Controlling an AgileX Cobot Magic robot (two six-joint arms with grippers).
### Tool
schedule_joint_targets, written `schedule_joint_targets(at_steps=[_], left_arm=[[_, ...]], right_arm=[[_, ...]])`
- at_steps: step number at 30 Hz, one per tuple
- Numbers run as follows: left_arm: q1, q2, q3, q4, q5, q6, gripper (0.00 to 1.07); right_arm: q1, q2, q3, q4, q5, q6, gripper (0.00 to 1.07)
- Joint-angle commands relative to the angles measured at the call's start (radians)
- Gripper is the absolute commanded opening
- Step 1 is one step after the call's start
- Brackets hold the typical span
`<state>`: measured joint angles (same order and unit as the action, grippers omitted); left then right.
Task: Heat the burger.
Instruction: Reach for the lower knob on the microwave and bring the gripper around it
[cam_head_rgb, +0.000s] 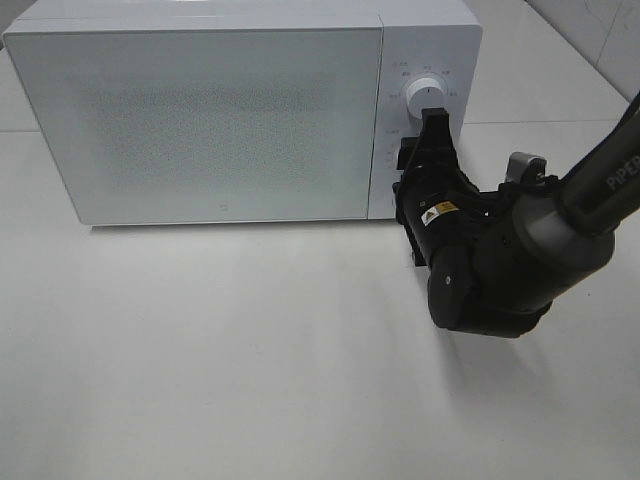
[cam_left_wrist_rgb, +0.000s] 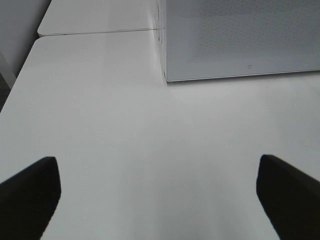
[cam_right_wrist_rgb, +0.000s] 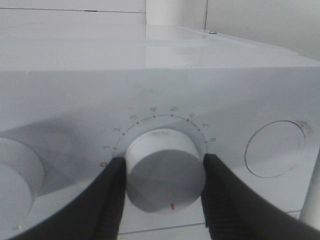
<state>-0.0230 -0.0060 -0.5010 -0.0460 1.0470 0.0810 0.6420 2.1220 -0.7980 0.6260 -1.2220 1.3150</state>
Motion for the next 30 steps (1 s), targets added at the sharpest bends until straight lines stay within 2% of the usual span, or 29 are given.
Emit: schedule_joint_targets(at_steps=[1,7,9,11,12,15,17,26,28,29,30], left_arm=[[0.005,-0.023,0.002,-0.001,-0.008,-0.002,1.00],[0.005,-0.023,0.002,-0.001,-0.008,-0.002,1.00],[0.005,-0.023,0.002,-0.001,-0.008,-0.002,1.00],[0.005,-0.023,0.002,-0.001,-0.008,-0.002,1.00],[0.005,-0.023,0.002,-0.001,-0.008,-0.002,1.00],[0.005,-0.023,0.002,-0.001,-0.008,-0.002,1.00],[0.005,-0.023,0.002,-0.001,-0.008,-0.002,1.00],[0.005,-0.023,0.002,-0.001,-0.008,-0.002,1.00],[0.005,-0.023,0.002,-0.001,-0.008,-0.002,1.00],[0.005,-0.023,0.002,-0.001,-0.008,-0.002,1.00],[0.005,-0.023,0.002,-0.001,-0.008,-0.002,1.00]], right_arm=[[0.003,-0.004,-0.031,-0.114,-0.166,0.018,0.06],[0.003,-0.004,-0.031,-0.113,-0.165,0.006,0.13],[0.003,-0.004,-0.031,-0.102,-0.165,-0.017,0.24],[0.003,-0.004,-0.031,-0.101,-0.165,-0.018,0.26],[0.003,-0.004,-0.031,-0.097,-0.162,-0.020,0.32],[0.003,-0.004,-0.031,-0.090,-0.161,-0.020,0.34],[0.003,-0.004,-0.031,-0.074,-0.161,-0.020,0.41],[0.003,-0.004,-0.029,-0.067,-0.161,-0.021,0.50],[0.003,-0.004,-0.026,-0.051,-0.155,-0.034,0.56],[0.003,-0.004,-0.026,-0.051,-0.155,-0.034,0.56],[0.003,-0.004,-0.026,-0.053,-0.153,-0.047,0.61]])
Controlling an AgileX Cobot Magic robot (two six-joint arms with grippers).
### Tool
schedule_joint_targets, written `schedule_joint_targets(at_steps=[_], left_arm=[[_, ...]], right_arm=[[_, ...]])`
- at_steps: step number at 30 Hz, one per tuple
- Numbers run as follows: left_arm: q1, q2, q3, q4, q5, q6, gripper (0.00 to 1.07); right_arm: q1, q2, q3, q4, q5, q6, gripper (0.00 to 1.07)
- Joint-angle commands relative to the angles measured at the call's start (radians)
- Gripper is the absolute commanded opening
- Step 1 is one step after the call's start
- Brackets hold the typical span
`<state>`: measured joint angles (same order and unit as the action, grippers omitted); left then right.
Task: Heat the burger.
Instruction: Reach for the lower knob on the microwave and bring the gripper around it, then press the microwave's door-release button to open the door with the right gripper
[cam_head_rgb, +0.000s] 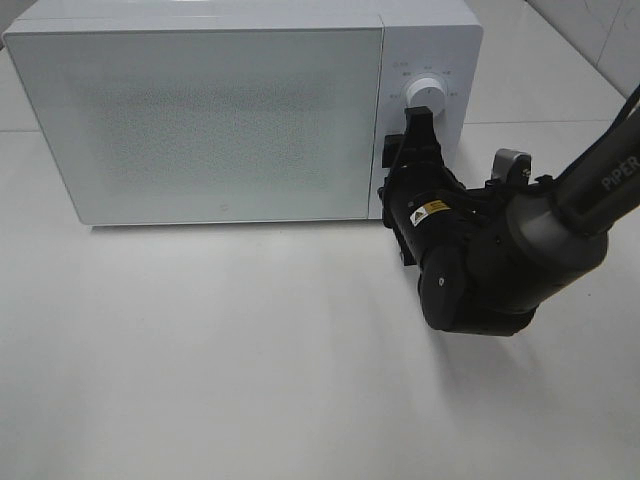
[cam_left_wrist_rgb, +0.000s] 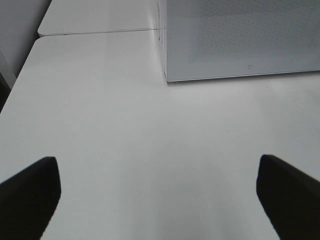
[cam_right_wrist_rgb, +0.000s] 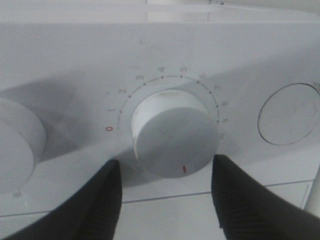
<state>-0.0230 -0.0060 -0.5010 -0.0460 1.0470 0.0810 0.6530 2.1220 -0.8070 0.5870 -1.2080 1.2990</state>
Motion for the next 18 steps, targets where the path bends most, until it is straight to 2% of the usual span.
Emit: schedule_joint_targets(at_steps=[1,3,5,12,18], left_arm=[[0.005,-0.023,0.002,-0.001,-0.008,-0.002,1.00],[0.005,-0.023,0.002,-0.001,-0.008,-0.002,1.00],[0.005,-0.023,0.002,-0.001,-0.008,-0.002,1.00],[0.005,-0.023,0.002,-0.001,-0.008,-0.002,1.00],[0.005,-0.023,0.002,-0.001,-0.008,-0.002,1.00]], right_arm=[[-0.008,-0.004,-0.017,-0.014,-0.167,-0.031,0.61],[-0.008,-0.009,-0.016,-0.024,-0.158,-0.052,0.69],[-0.008,-0.020,-0.006,-0.041,-0.137,-0.055,0.71],[-0.008,-0.084,0.064,-0.041,-0.064,-0.151,0.72],[-0.008,-0.180,0.156,-0.097,0.071,-0.316,0.72]])
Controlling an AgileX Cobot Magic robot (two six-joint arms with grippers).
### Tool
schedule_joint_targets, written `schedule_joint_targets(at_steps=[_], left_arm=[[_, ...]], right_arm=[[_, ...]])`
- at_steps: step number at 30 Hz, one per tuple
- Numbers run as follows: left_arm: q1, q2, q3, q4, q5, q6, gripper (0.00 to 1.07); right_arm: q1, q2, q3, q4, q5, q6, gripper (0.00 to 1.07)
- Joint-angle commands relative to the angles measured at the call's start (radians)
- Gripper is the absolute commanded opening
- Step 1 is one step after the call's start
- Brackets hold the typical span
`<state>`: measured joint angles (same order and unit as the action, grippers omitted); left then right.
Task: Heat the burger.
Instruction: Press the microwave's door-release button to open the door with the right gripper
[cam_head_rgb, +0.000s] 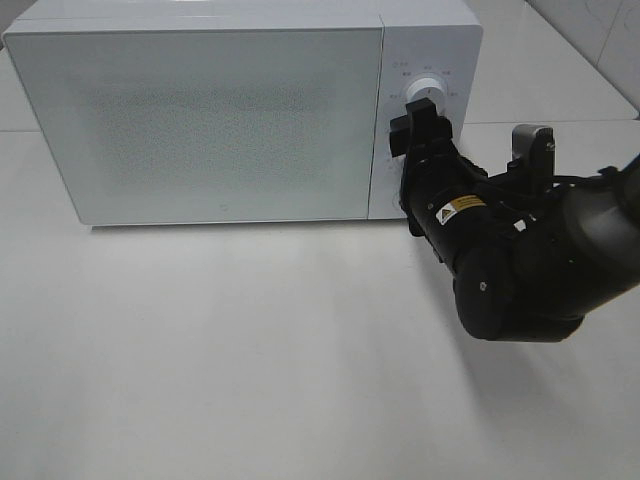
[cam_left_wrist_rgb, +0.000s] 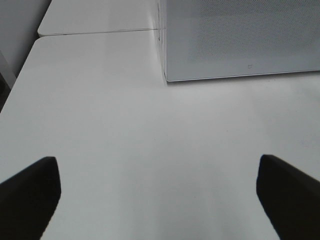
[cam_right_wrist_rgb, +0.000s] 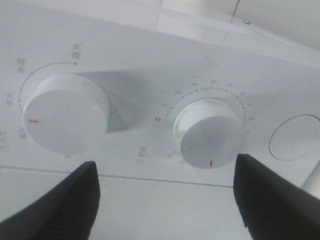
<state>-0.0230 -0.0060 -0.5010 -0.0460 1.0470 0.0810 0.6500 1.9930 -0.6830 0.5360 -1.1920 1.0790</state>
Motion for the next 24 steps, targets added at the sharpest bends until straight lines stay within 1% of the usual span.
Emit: schedule_joint_targets(at_steps=[1,2,3,4,5,6,7,8,9,10,11,12,13,14,15,16,17,18,19,22,24], left_arm=[[0.005,-0.023,0.002,-0.001,-0.008,-0.002,1.00],[0.005,-0.023,0.002,-0.001,-0.008,-0.002,1.00],[0.005,-0.023,0.002,-0.001,-0.008,-0.002,1.00],[0.005,-0.023,0.002,-0.001,-0.008,-0.002,1.00],[0.005,-0.023,0.002,-0.001,-0.008,-0.002,1.00],[0.005,-0.023,0.002,-0.001,-0.008,-0.002,1.00],[0.005,-0.023,0.002,-0.001,-0.008,-0.002,1.00],[0.005,-0.023,0.002,-0.001,-0.008,-0.002,1.00],[0.005,-0.023,0.002,-0.001,-0.008,-0.002,1.00],[0.005,-0.023,0.002,-0.001,-0.008,-0.002,1.00],[0.005,-0.023,0.002,-0.001,-0.008,-0.002,1.00],[0.005,-0.023,0.002,-0.001,-0.008,-0.002,1.00],[0.005,-0.023,0.002,-0.001,-0.008,-0.002,1.00],[0.005,-0.023,0.002,-0.001,-0.008,-0.002,1.00],[0.005,-0.023,0.002,-0.001,-0.008,-0.002,1.00],[0.005,-0.023,0.002,-0.001,-0.008,-0.002,1.00],[0.005,-0.023,0.002,-0.001,-0.008,-0.002,1.00],[0.005,-0.023,0.002,-0.001,-0.008,-0.002,1.00],[0.005,-0.023,0.002,-0.001,-0.008,-0.002,1.00],[0.005,-0.023,0.002,-0.001,-0.008,-0.002,1.00],[0.005,-0.023,0.002,-0.001,-0.008,-0.002,1.00]], right_arm=[[-0.005,-0.083,0.053,-0.072,0.136,-0.177,0.72],[-0.005,-0.083,0.053,-0.072,0.136,-0.177,0.72],[-0.005,-0.118,0.071,-0.097,0.226,-0.268,0.72],[-0.006,-0.137,0.077,-0.105,0.273,-0.317,0.72],[-0.006,-0.137,0.077,-0.105,0.273,-0.317,0.72],[-0.008,-0.175,0.082,-0.125,0.362,-0.411,0.72],[-0.008,-0.192,0.082,-0.125,0.404,-0.459,0.72],[-0.008,-0.192,0.082,-0.125,0.404,-0.459,0.72],[-0.008,-0.212,0.081,-0.125,0.454,-0.521,0.72],[-0.008,-0.247,0.080,-0.125,0.529,-0.650,0.72],[-0.008,-0.247,0.080,-0.125,0.529,-0.650,0.72],[-0.008,-0.286,0.080,-0.125,0.593,-0.753,0.72],[-0.008,-0.305,0.080,-0.125,0.624,-0.807,0.72],[-0.008,-0.305,0.080,-0.125,0.624,-0.807,0.72],[-0.008,-0.342,0.080,-0.125,0.682,-0.901,0.72],[-0.008,-0.342,0.080,-0.125,0.682,-0.901,0.72],[-0.011,-0.382,0.080,-0.125,0.741,-0.995,0.72],[-0.019,-0.405,0.080,-0.125,0.777,-1.034,0.72],[-0.033,-0.452,0.078,-0.128,0.856,-1.098,0.72],[-0.042,-0.476,0.078,-0.134,0.893,-1.131,0.72],[-0.072,-0.549,0.078,-0.176,1.000,-1.190,0.72]])
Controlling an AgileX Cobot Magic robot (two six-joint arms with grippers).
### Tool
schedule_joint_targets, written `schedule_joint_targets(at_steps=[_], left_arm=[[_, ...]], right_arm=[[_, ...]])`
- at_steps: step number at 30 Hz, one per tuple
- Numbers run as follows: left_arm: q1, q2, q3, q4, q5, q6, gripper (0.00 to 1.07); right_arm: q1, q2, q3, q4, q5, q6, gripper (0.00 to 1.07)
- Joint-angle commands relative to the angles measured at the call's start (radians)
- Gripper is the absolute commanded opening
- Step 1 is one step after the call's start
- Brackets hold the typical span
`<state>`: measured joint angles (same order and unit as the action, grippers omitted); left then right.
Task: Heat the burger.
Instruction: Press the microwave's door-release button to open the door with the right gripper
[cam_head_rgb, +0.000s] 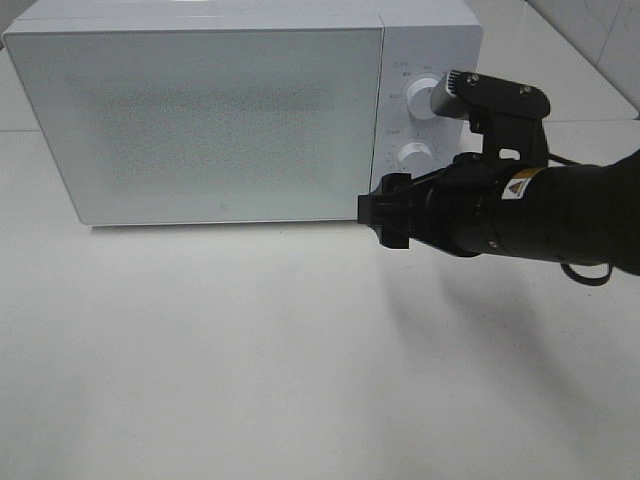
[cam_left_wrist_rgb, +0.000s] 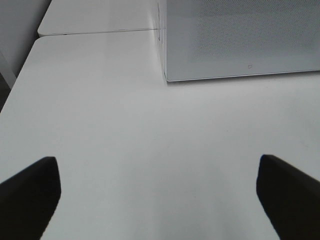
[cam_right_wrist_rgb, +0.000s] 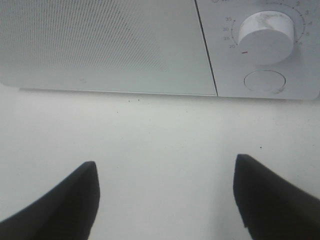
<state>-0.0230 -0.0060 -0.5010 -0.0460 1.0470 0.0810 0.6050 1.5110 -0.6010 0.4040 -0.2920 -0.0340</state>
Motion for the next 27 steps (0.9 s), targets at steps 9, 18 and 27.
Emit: schedule_joint_targets(at_steps=[9,18,27], left_arm=[[0.005,-0.023,0.002,-0.001,-0.008,-0.002,1.00],[0.005,-0.023,0.002,-0.001,-0.008,-0.002,1.00],[0.005,-0.023,0.002,-0.001,-0.008,-0.002,1.00]], right_arm=[[-0.092,-0.380,-0.022,-0.293,0.516,-0.078,0.72],[-0.092,-0.657,-0.027,-0.371,0.791,-0.058,0.80],[-0.092,-0.833,-0.027,-0.414,1.008,-0.040,0.78]])
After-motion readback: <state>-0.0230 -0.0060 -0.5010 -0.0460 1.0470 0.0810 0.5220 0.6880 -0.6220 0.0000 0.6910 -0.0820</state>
